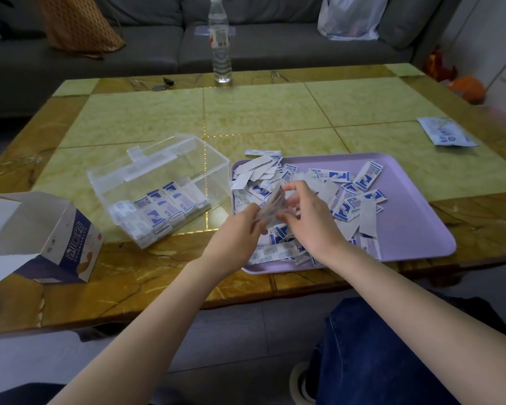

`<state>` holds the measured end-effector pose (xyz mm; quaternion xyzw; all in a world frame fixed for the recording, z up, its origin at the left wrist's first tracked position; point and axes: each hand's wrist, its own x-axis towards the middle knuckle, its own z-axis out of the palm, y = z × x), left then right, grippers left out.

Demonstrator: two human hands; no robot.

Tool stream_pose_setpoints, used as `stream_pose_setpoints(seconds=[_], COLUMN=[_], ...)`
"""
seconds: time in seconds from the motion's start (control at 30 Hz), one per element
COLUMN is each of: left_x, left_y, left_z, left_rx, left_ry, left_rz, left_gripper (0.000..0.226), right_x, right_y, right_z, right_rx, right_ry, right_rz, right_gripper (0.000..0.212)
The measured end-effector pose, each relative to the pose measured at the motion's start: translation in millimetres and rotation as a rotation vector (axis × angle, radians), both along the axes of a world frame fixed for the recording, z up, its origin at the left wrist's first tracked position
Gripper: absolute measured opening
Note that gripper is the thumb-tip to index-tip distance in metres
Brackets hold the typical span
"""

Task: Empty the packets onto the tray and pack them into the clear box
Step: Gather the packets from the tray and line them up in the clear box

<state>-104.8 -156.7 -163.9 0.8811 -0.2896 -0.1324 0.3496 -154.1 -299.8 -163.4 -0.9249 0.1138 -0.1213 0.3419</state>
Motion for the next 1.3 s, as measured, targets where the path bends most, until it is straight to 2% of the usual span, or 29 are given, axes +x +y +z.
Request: stream_pose_setpoints(seconds=[0.07, 0.13, 0.2, 0.27, 0.33, 0.43, 0.5, 0.63, 0.77, 0.9, 1.07, 1.2, 1.3], left_x=[1.8, 3.1, 2.7, -0.2, -2.7, -4.4, -1.8, -5.5, -15.6, -15.2, -17.3, -14.3, -12.5], left_y=[0.9, 2.2, 3.7, 4.8, 3.3, -3.5, -3.9, 1.9, 4.4, 5.7, 8.0, 6.8, 7.2], left_z=[-2.0, -4.6, -10.1, -14.9, -16.7, -18.0, -20.0, -24.4, -23.5, -19.0, -28.4, -26.3, -21.4], left_rx=[0.042, 0.167, 0.376, 0.455, 0.424, 0.441, 0.445, 0.488, 0.529, 0.494, 0.436, 0.503, 0.407], left_ry=[-0.072, -0.226, -0.373, -0.386, -0.35, -0.353, -0.403, -0.449, -0.494, -0.522, -0.545, -0.488, -0.445], left_rz=[0.021, 0.029, -0.004, -0.044, -0.09, -0.17, -0.151, -0.116, -0.109, -0.077, -0.175, -0.174, -0.127], left_gripper=[0.007, 0.013, 0.022, 0.026, 0.034, 0.054, 0.048, 0.025, 0.027, 0.03, 0.029, 0.03, 0.028], right_x=[-3.0, -4.7, -7.4, -10.5, -10.2, -7.1, -6.1, -9.1, -11.5, -11.8, -14.7, -14.0, -16.1], right_y=[-0.4, 1.0, 3.5, 6.0, 10.4, 18.4, 19.8, 10.5, 6.8, 8.0, 12.6, 11.3, 12.0], right_z=[-1.2, -2.2, -7.2, -14.6, -19.8, -20.8, -18.5, -17.3, -18.6, -17.6, -27.7, -24.6, -18.5], right_rx=[-0.225, -0.289, -0.314, -0.326, -0.277, -0.197, -0.201, -0.389, -0.348, -0.271, -0.283, -0.261, -0.259], right_ry=[-0.07, -0.091, 0.002, 0.134, 0.206, 0.161, 0.102, 0.011, 0.081, 0.013, 0.094, 0.086, 0.075], right_rz=[0.023, 0.093, 0.176, 0.234, 0.251, 0.25, 0.232, 0.187, 0.205, 0.159, 0.246, 0.233, 0.233], right_gripper=[0.06, 0.06, 0.048, 0.044, 0.047, 0.05, 0.048, 0.028, 0.026, 0.027, 0.036, 0.038, 0.035])
